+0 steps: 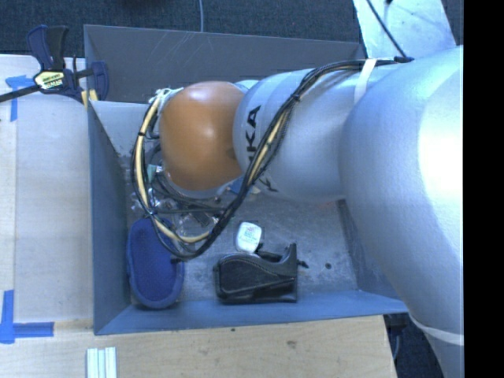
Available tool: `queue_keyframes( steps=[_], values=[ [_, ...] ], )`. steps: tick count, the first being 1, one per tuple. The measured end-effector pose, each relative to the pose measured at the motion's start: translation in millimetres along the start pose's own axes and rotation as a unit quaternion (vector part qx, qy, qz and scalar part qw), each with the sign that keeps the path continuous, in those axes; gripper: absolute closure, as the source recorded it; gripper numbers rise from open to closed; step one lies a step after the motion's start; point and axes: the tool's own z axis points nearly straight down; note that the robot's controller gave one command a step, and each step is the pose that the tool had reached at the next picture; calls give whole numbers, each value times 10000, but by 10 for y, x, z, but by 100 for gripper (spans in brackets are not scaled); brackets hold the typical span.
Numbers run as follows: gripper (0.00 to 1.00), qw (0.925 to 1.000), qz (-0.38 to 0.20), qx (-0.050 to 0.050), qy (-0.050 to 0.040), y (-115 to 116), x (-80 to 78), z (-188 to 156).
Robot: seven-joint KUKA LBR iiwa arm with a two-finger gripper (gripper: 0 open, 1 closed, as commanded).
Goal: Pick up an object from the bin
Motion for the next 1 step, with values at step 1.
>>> queue_keyframes(
  steps=[1],
  values=[
    [0, 9892, -1465, 23, -27, -497, -173, 471]
  ],
)
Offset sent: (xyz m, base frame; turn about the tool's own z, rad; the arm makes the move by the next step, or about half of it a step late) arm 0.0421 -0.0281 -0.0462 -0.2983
